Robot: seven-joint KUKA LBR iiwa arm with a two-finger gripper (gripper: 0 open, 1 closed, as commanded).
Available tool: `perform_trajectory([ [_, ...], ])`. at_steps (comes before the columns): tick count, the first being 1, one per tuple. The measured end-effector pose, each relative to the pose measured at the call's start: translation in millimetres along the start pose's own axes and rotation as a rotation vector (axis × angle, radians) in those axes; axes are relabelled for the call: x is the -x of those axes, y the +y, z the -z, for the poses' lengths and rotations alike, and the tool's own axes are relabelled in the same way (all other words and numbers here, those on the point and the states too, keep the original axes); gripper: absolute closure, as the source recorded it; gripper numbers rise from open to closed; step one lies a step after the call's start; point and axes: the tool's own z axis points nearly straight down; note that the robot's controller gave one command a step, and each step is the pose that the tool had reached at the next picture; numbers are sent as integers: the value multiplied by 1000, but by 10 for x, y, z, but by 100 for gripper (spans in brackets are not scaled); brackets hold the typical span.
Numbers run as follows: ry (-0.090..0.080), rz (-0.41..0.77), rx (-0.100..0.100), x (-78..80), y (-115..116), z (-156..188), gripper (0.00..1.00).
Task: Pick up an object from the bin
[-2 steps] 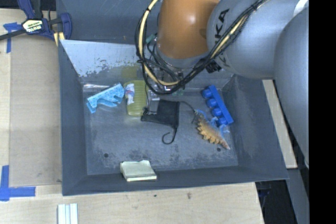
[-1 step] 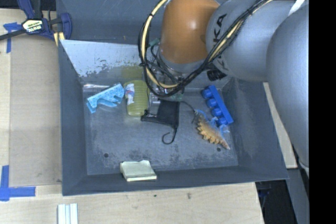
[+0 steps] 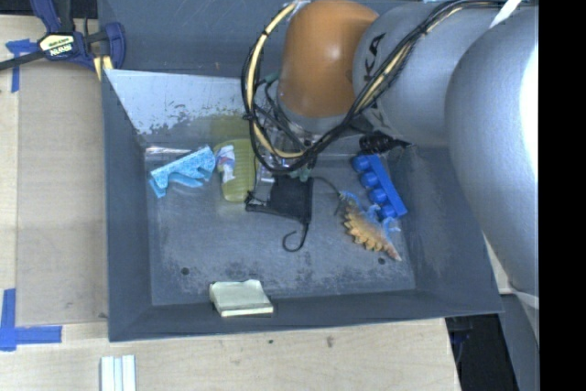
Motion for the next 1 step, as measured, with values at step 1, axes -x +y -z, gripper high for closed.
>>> perform_trajectory([
  [1, 1, 236, -2, 105, -200, -43, 0],
])
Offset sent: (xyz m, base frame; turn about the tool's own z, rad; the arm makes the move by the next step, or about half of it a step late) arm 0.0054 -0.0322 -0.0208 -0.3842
